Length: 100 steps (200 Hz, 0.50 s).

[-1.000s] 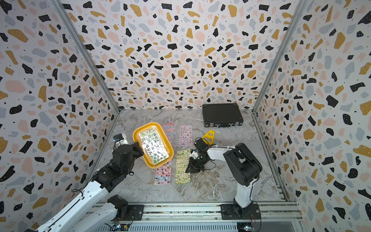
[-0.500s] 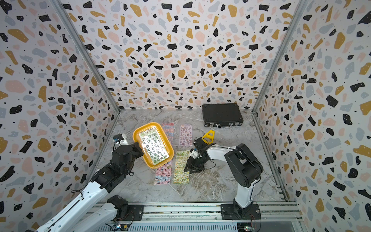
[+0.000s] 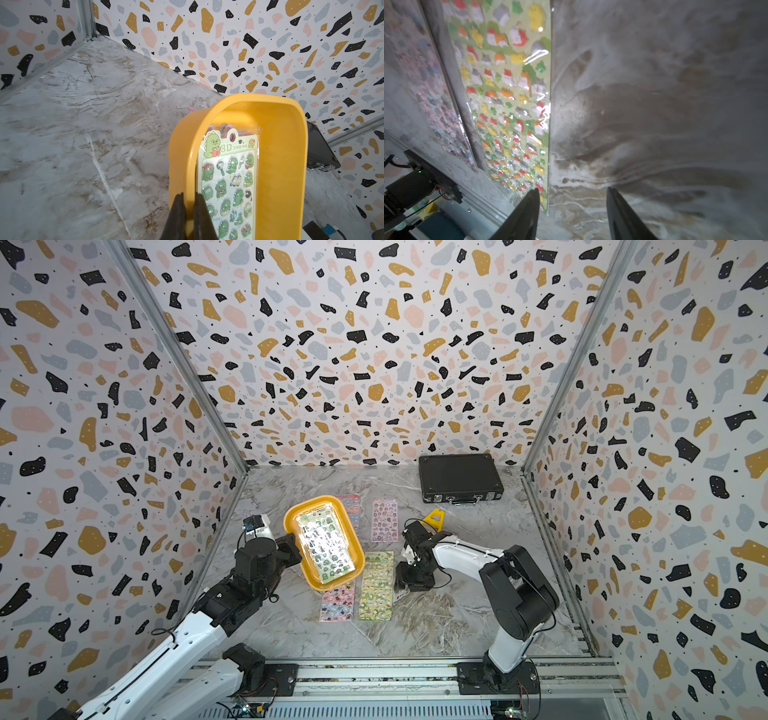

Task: Take the stickers out of the storage box
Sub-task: Place the sticker at the center of the board, then pick up the sticker from the storage box.

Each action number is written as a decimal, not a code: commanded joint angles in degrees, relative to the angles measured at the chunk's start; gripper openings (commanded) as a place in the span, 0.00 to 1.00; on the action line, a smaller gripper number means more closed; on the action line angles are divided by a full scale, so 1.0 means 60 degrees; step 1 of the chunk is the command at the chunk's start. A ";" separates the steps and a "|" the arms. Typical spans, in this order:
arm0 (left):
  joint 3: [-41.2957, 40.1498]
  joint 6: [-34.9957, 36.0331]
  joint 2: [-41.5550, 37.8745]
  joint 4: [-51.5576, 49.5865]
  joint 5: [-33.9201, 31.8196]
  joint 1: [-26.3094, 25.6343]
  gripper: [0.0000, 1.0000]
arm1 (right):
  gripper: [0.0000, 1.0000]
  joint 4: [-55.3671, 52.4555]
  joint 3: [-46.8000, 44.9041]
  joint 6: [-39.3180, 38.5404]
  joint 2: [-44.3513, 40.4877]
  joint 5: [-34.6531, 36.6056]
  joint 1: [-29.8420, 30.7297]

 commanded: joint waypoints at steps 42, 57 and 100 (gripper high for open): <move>0.0930 0.0789 0.1729 0.1279 0.2644 -0.0064 0.00 | 0.54 0.2408 -0.1839 0.1258 -0.5385 0.1054 0.0095; 0.1054 0.0845 0.1942 0.1235 0.2592 -0.0284 0.00 | 0.54 0.3040 -0.1988 0.1735 -0.5830 0.1010 0.0354; 0.1028 0.0993 0.1950 0.1330 0.2205 -0.0613 0.00 | 0.50 0.2465 -0.0549 0.1256 -0.4563 0.1298 0.1968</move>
